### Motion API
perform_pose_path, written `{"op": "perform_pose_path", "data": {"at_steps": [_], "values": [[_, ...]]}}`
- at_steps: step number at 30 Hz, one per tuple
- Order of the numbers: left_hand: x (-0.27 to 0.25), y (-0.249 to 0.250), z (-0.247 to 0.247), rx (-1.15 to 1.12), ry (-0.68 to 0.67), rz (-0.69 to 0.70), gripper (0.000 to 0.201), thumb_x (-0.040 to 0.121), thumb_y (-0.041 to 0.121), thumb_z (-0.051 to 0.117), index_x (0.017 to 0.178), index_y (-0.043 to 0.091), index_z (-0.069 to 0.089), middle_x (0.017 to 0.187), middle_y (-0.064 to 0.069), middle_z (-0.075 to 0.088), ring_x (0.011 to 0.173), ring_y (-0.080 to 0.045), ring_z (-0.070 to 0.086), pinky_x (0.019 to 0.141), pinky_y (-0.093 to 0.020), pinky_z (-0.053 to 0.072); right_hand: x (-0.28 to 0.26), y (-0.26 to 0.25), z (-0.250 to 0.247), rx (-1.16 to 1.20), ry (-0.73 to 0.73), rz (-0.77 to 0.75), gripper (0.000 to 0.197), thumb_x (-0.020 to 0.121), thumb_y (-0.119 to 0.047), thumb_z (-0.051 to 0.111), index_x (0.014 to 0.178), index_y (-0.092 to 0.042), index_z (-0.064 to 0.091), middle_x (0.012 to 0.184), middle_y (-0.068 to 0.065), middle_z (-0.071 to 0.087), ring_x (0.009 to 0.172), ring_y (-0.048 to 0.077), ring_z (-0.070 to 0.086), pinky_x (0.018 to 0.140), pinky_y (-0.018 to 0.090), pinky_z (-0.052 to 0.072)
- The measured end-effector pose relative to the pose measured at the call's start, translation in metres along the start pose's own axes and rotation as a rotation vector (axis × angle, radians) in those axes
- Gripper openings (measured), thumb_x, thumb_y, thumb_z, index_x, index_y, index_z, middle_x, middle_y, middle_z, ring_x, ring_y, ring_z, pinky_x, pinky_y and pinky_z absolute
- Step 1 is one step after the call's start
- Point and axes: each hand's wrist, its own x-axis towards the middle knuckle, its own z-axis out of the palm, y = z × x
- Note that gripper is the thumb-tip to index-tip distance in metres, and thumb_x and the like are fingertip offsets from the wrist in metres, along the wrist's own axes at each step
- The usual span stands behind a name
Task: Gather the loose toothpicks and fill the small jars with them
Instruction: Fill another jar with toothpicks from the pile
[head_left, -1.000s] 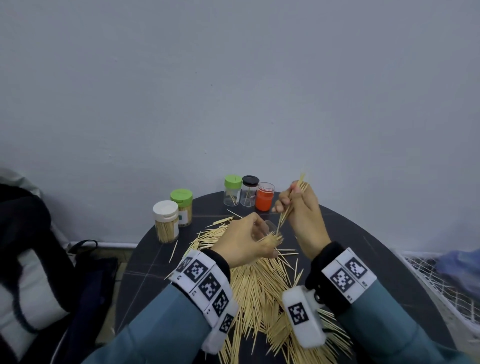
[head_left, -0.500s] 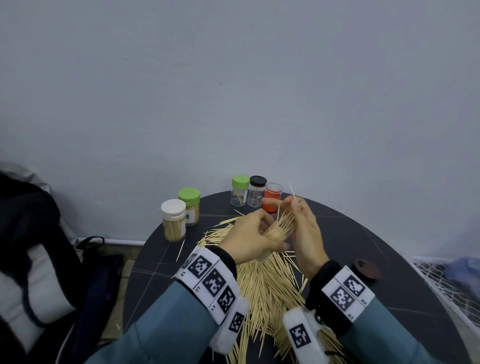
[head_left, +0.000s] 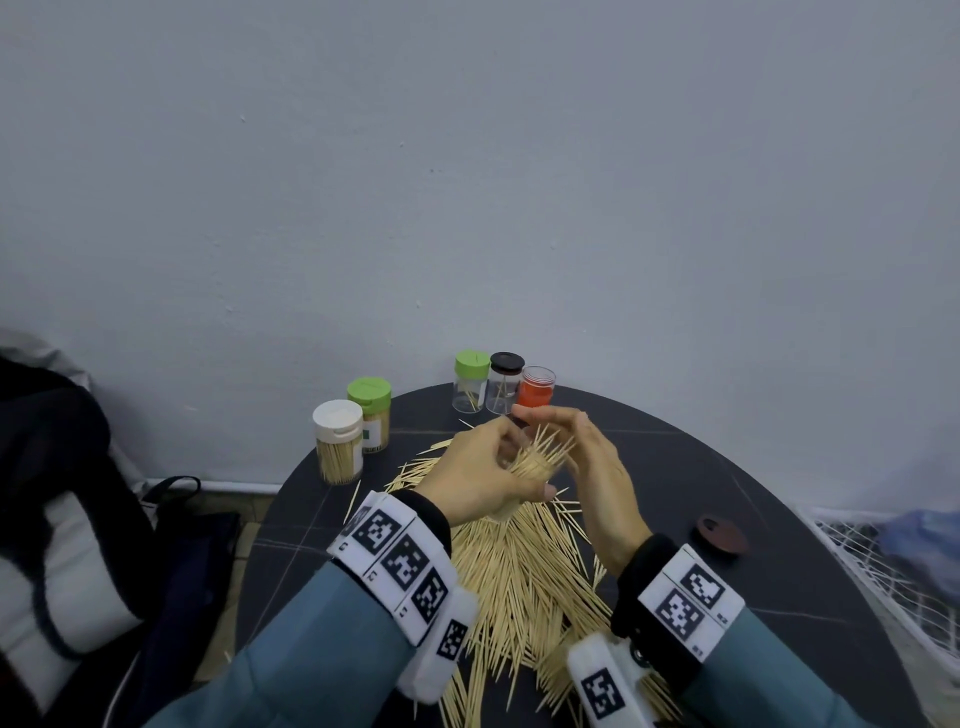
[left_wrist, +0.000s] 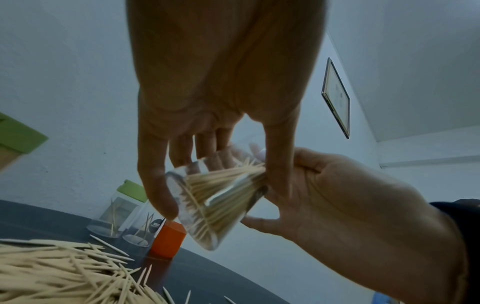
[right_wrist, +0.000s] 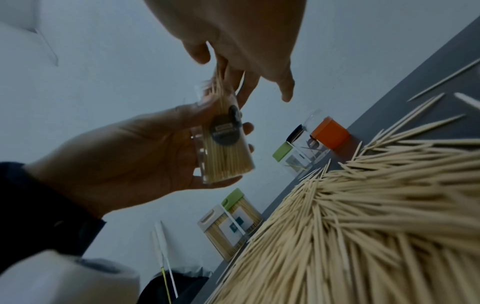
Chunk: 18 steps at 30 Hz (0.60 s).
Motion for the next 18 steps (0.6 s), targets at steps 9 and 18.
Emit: {"op": "perform_pose_path", "data": {"at_steps": [9,18], "values": [[0.001,-0.003,-0.003,0.020,0.036,-0.036,0.047,0.068,0.029,0.082,0.105,0.020,0.054,0.108,-0.004,0.062,0.101,-0.021,0.058,0.087,-0.035,0.048,0.002,0.004,-0.007,-0.119,-0.124,0.083,0.038,0.100,-0.025,0.032,0.136,-0.023,0.046,0.135,-0.015,0.048,0.124,-0.008,0.041,0.095,0.001,0.032],[-0.001,-0.002,-0.006,0.136,0.097,0.047,0.047,0.068,0.021,0.083,0.103,0.021,0.053,0.091,0.011,0.056,0.076,0.002,0.051,0.055,-0.007,0.039,0.008,-0.005,-0.011,-0.348,0.055,0.000,0.009,0.076,-0.014,0.074,0.076,-0.020,0.068,0.075,-0.001,0.069,0.070,0.006,0.063,0.068,0.015,0.051]]}}
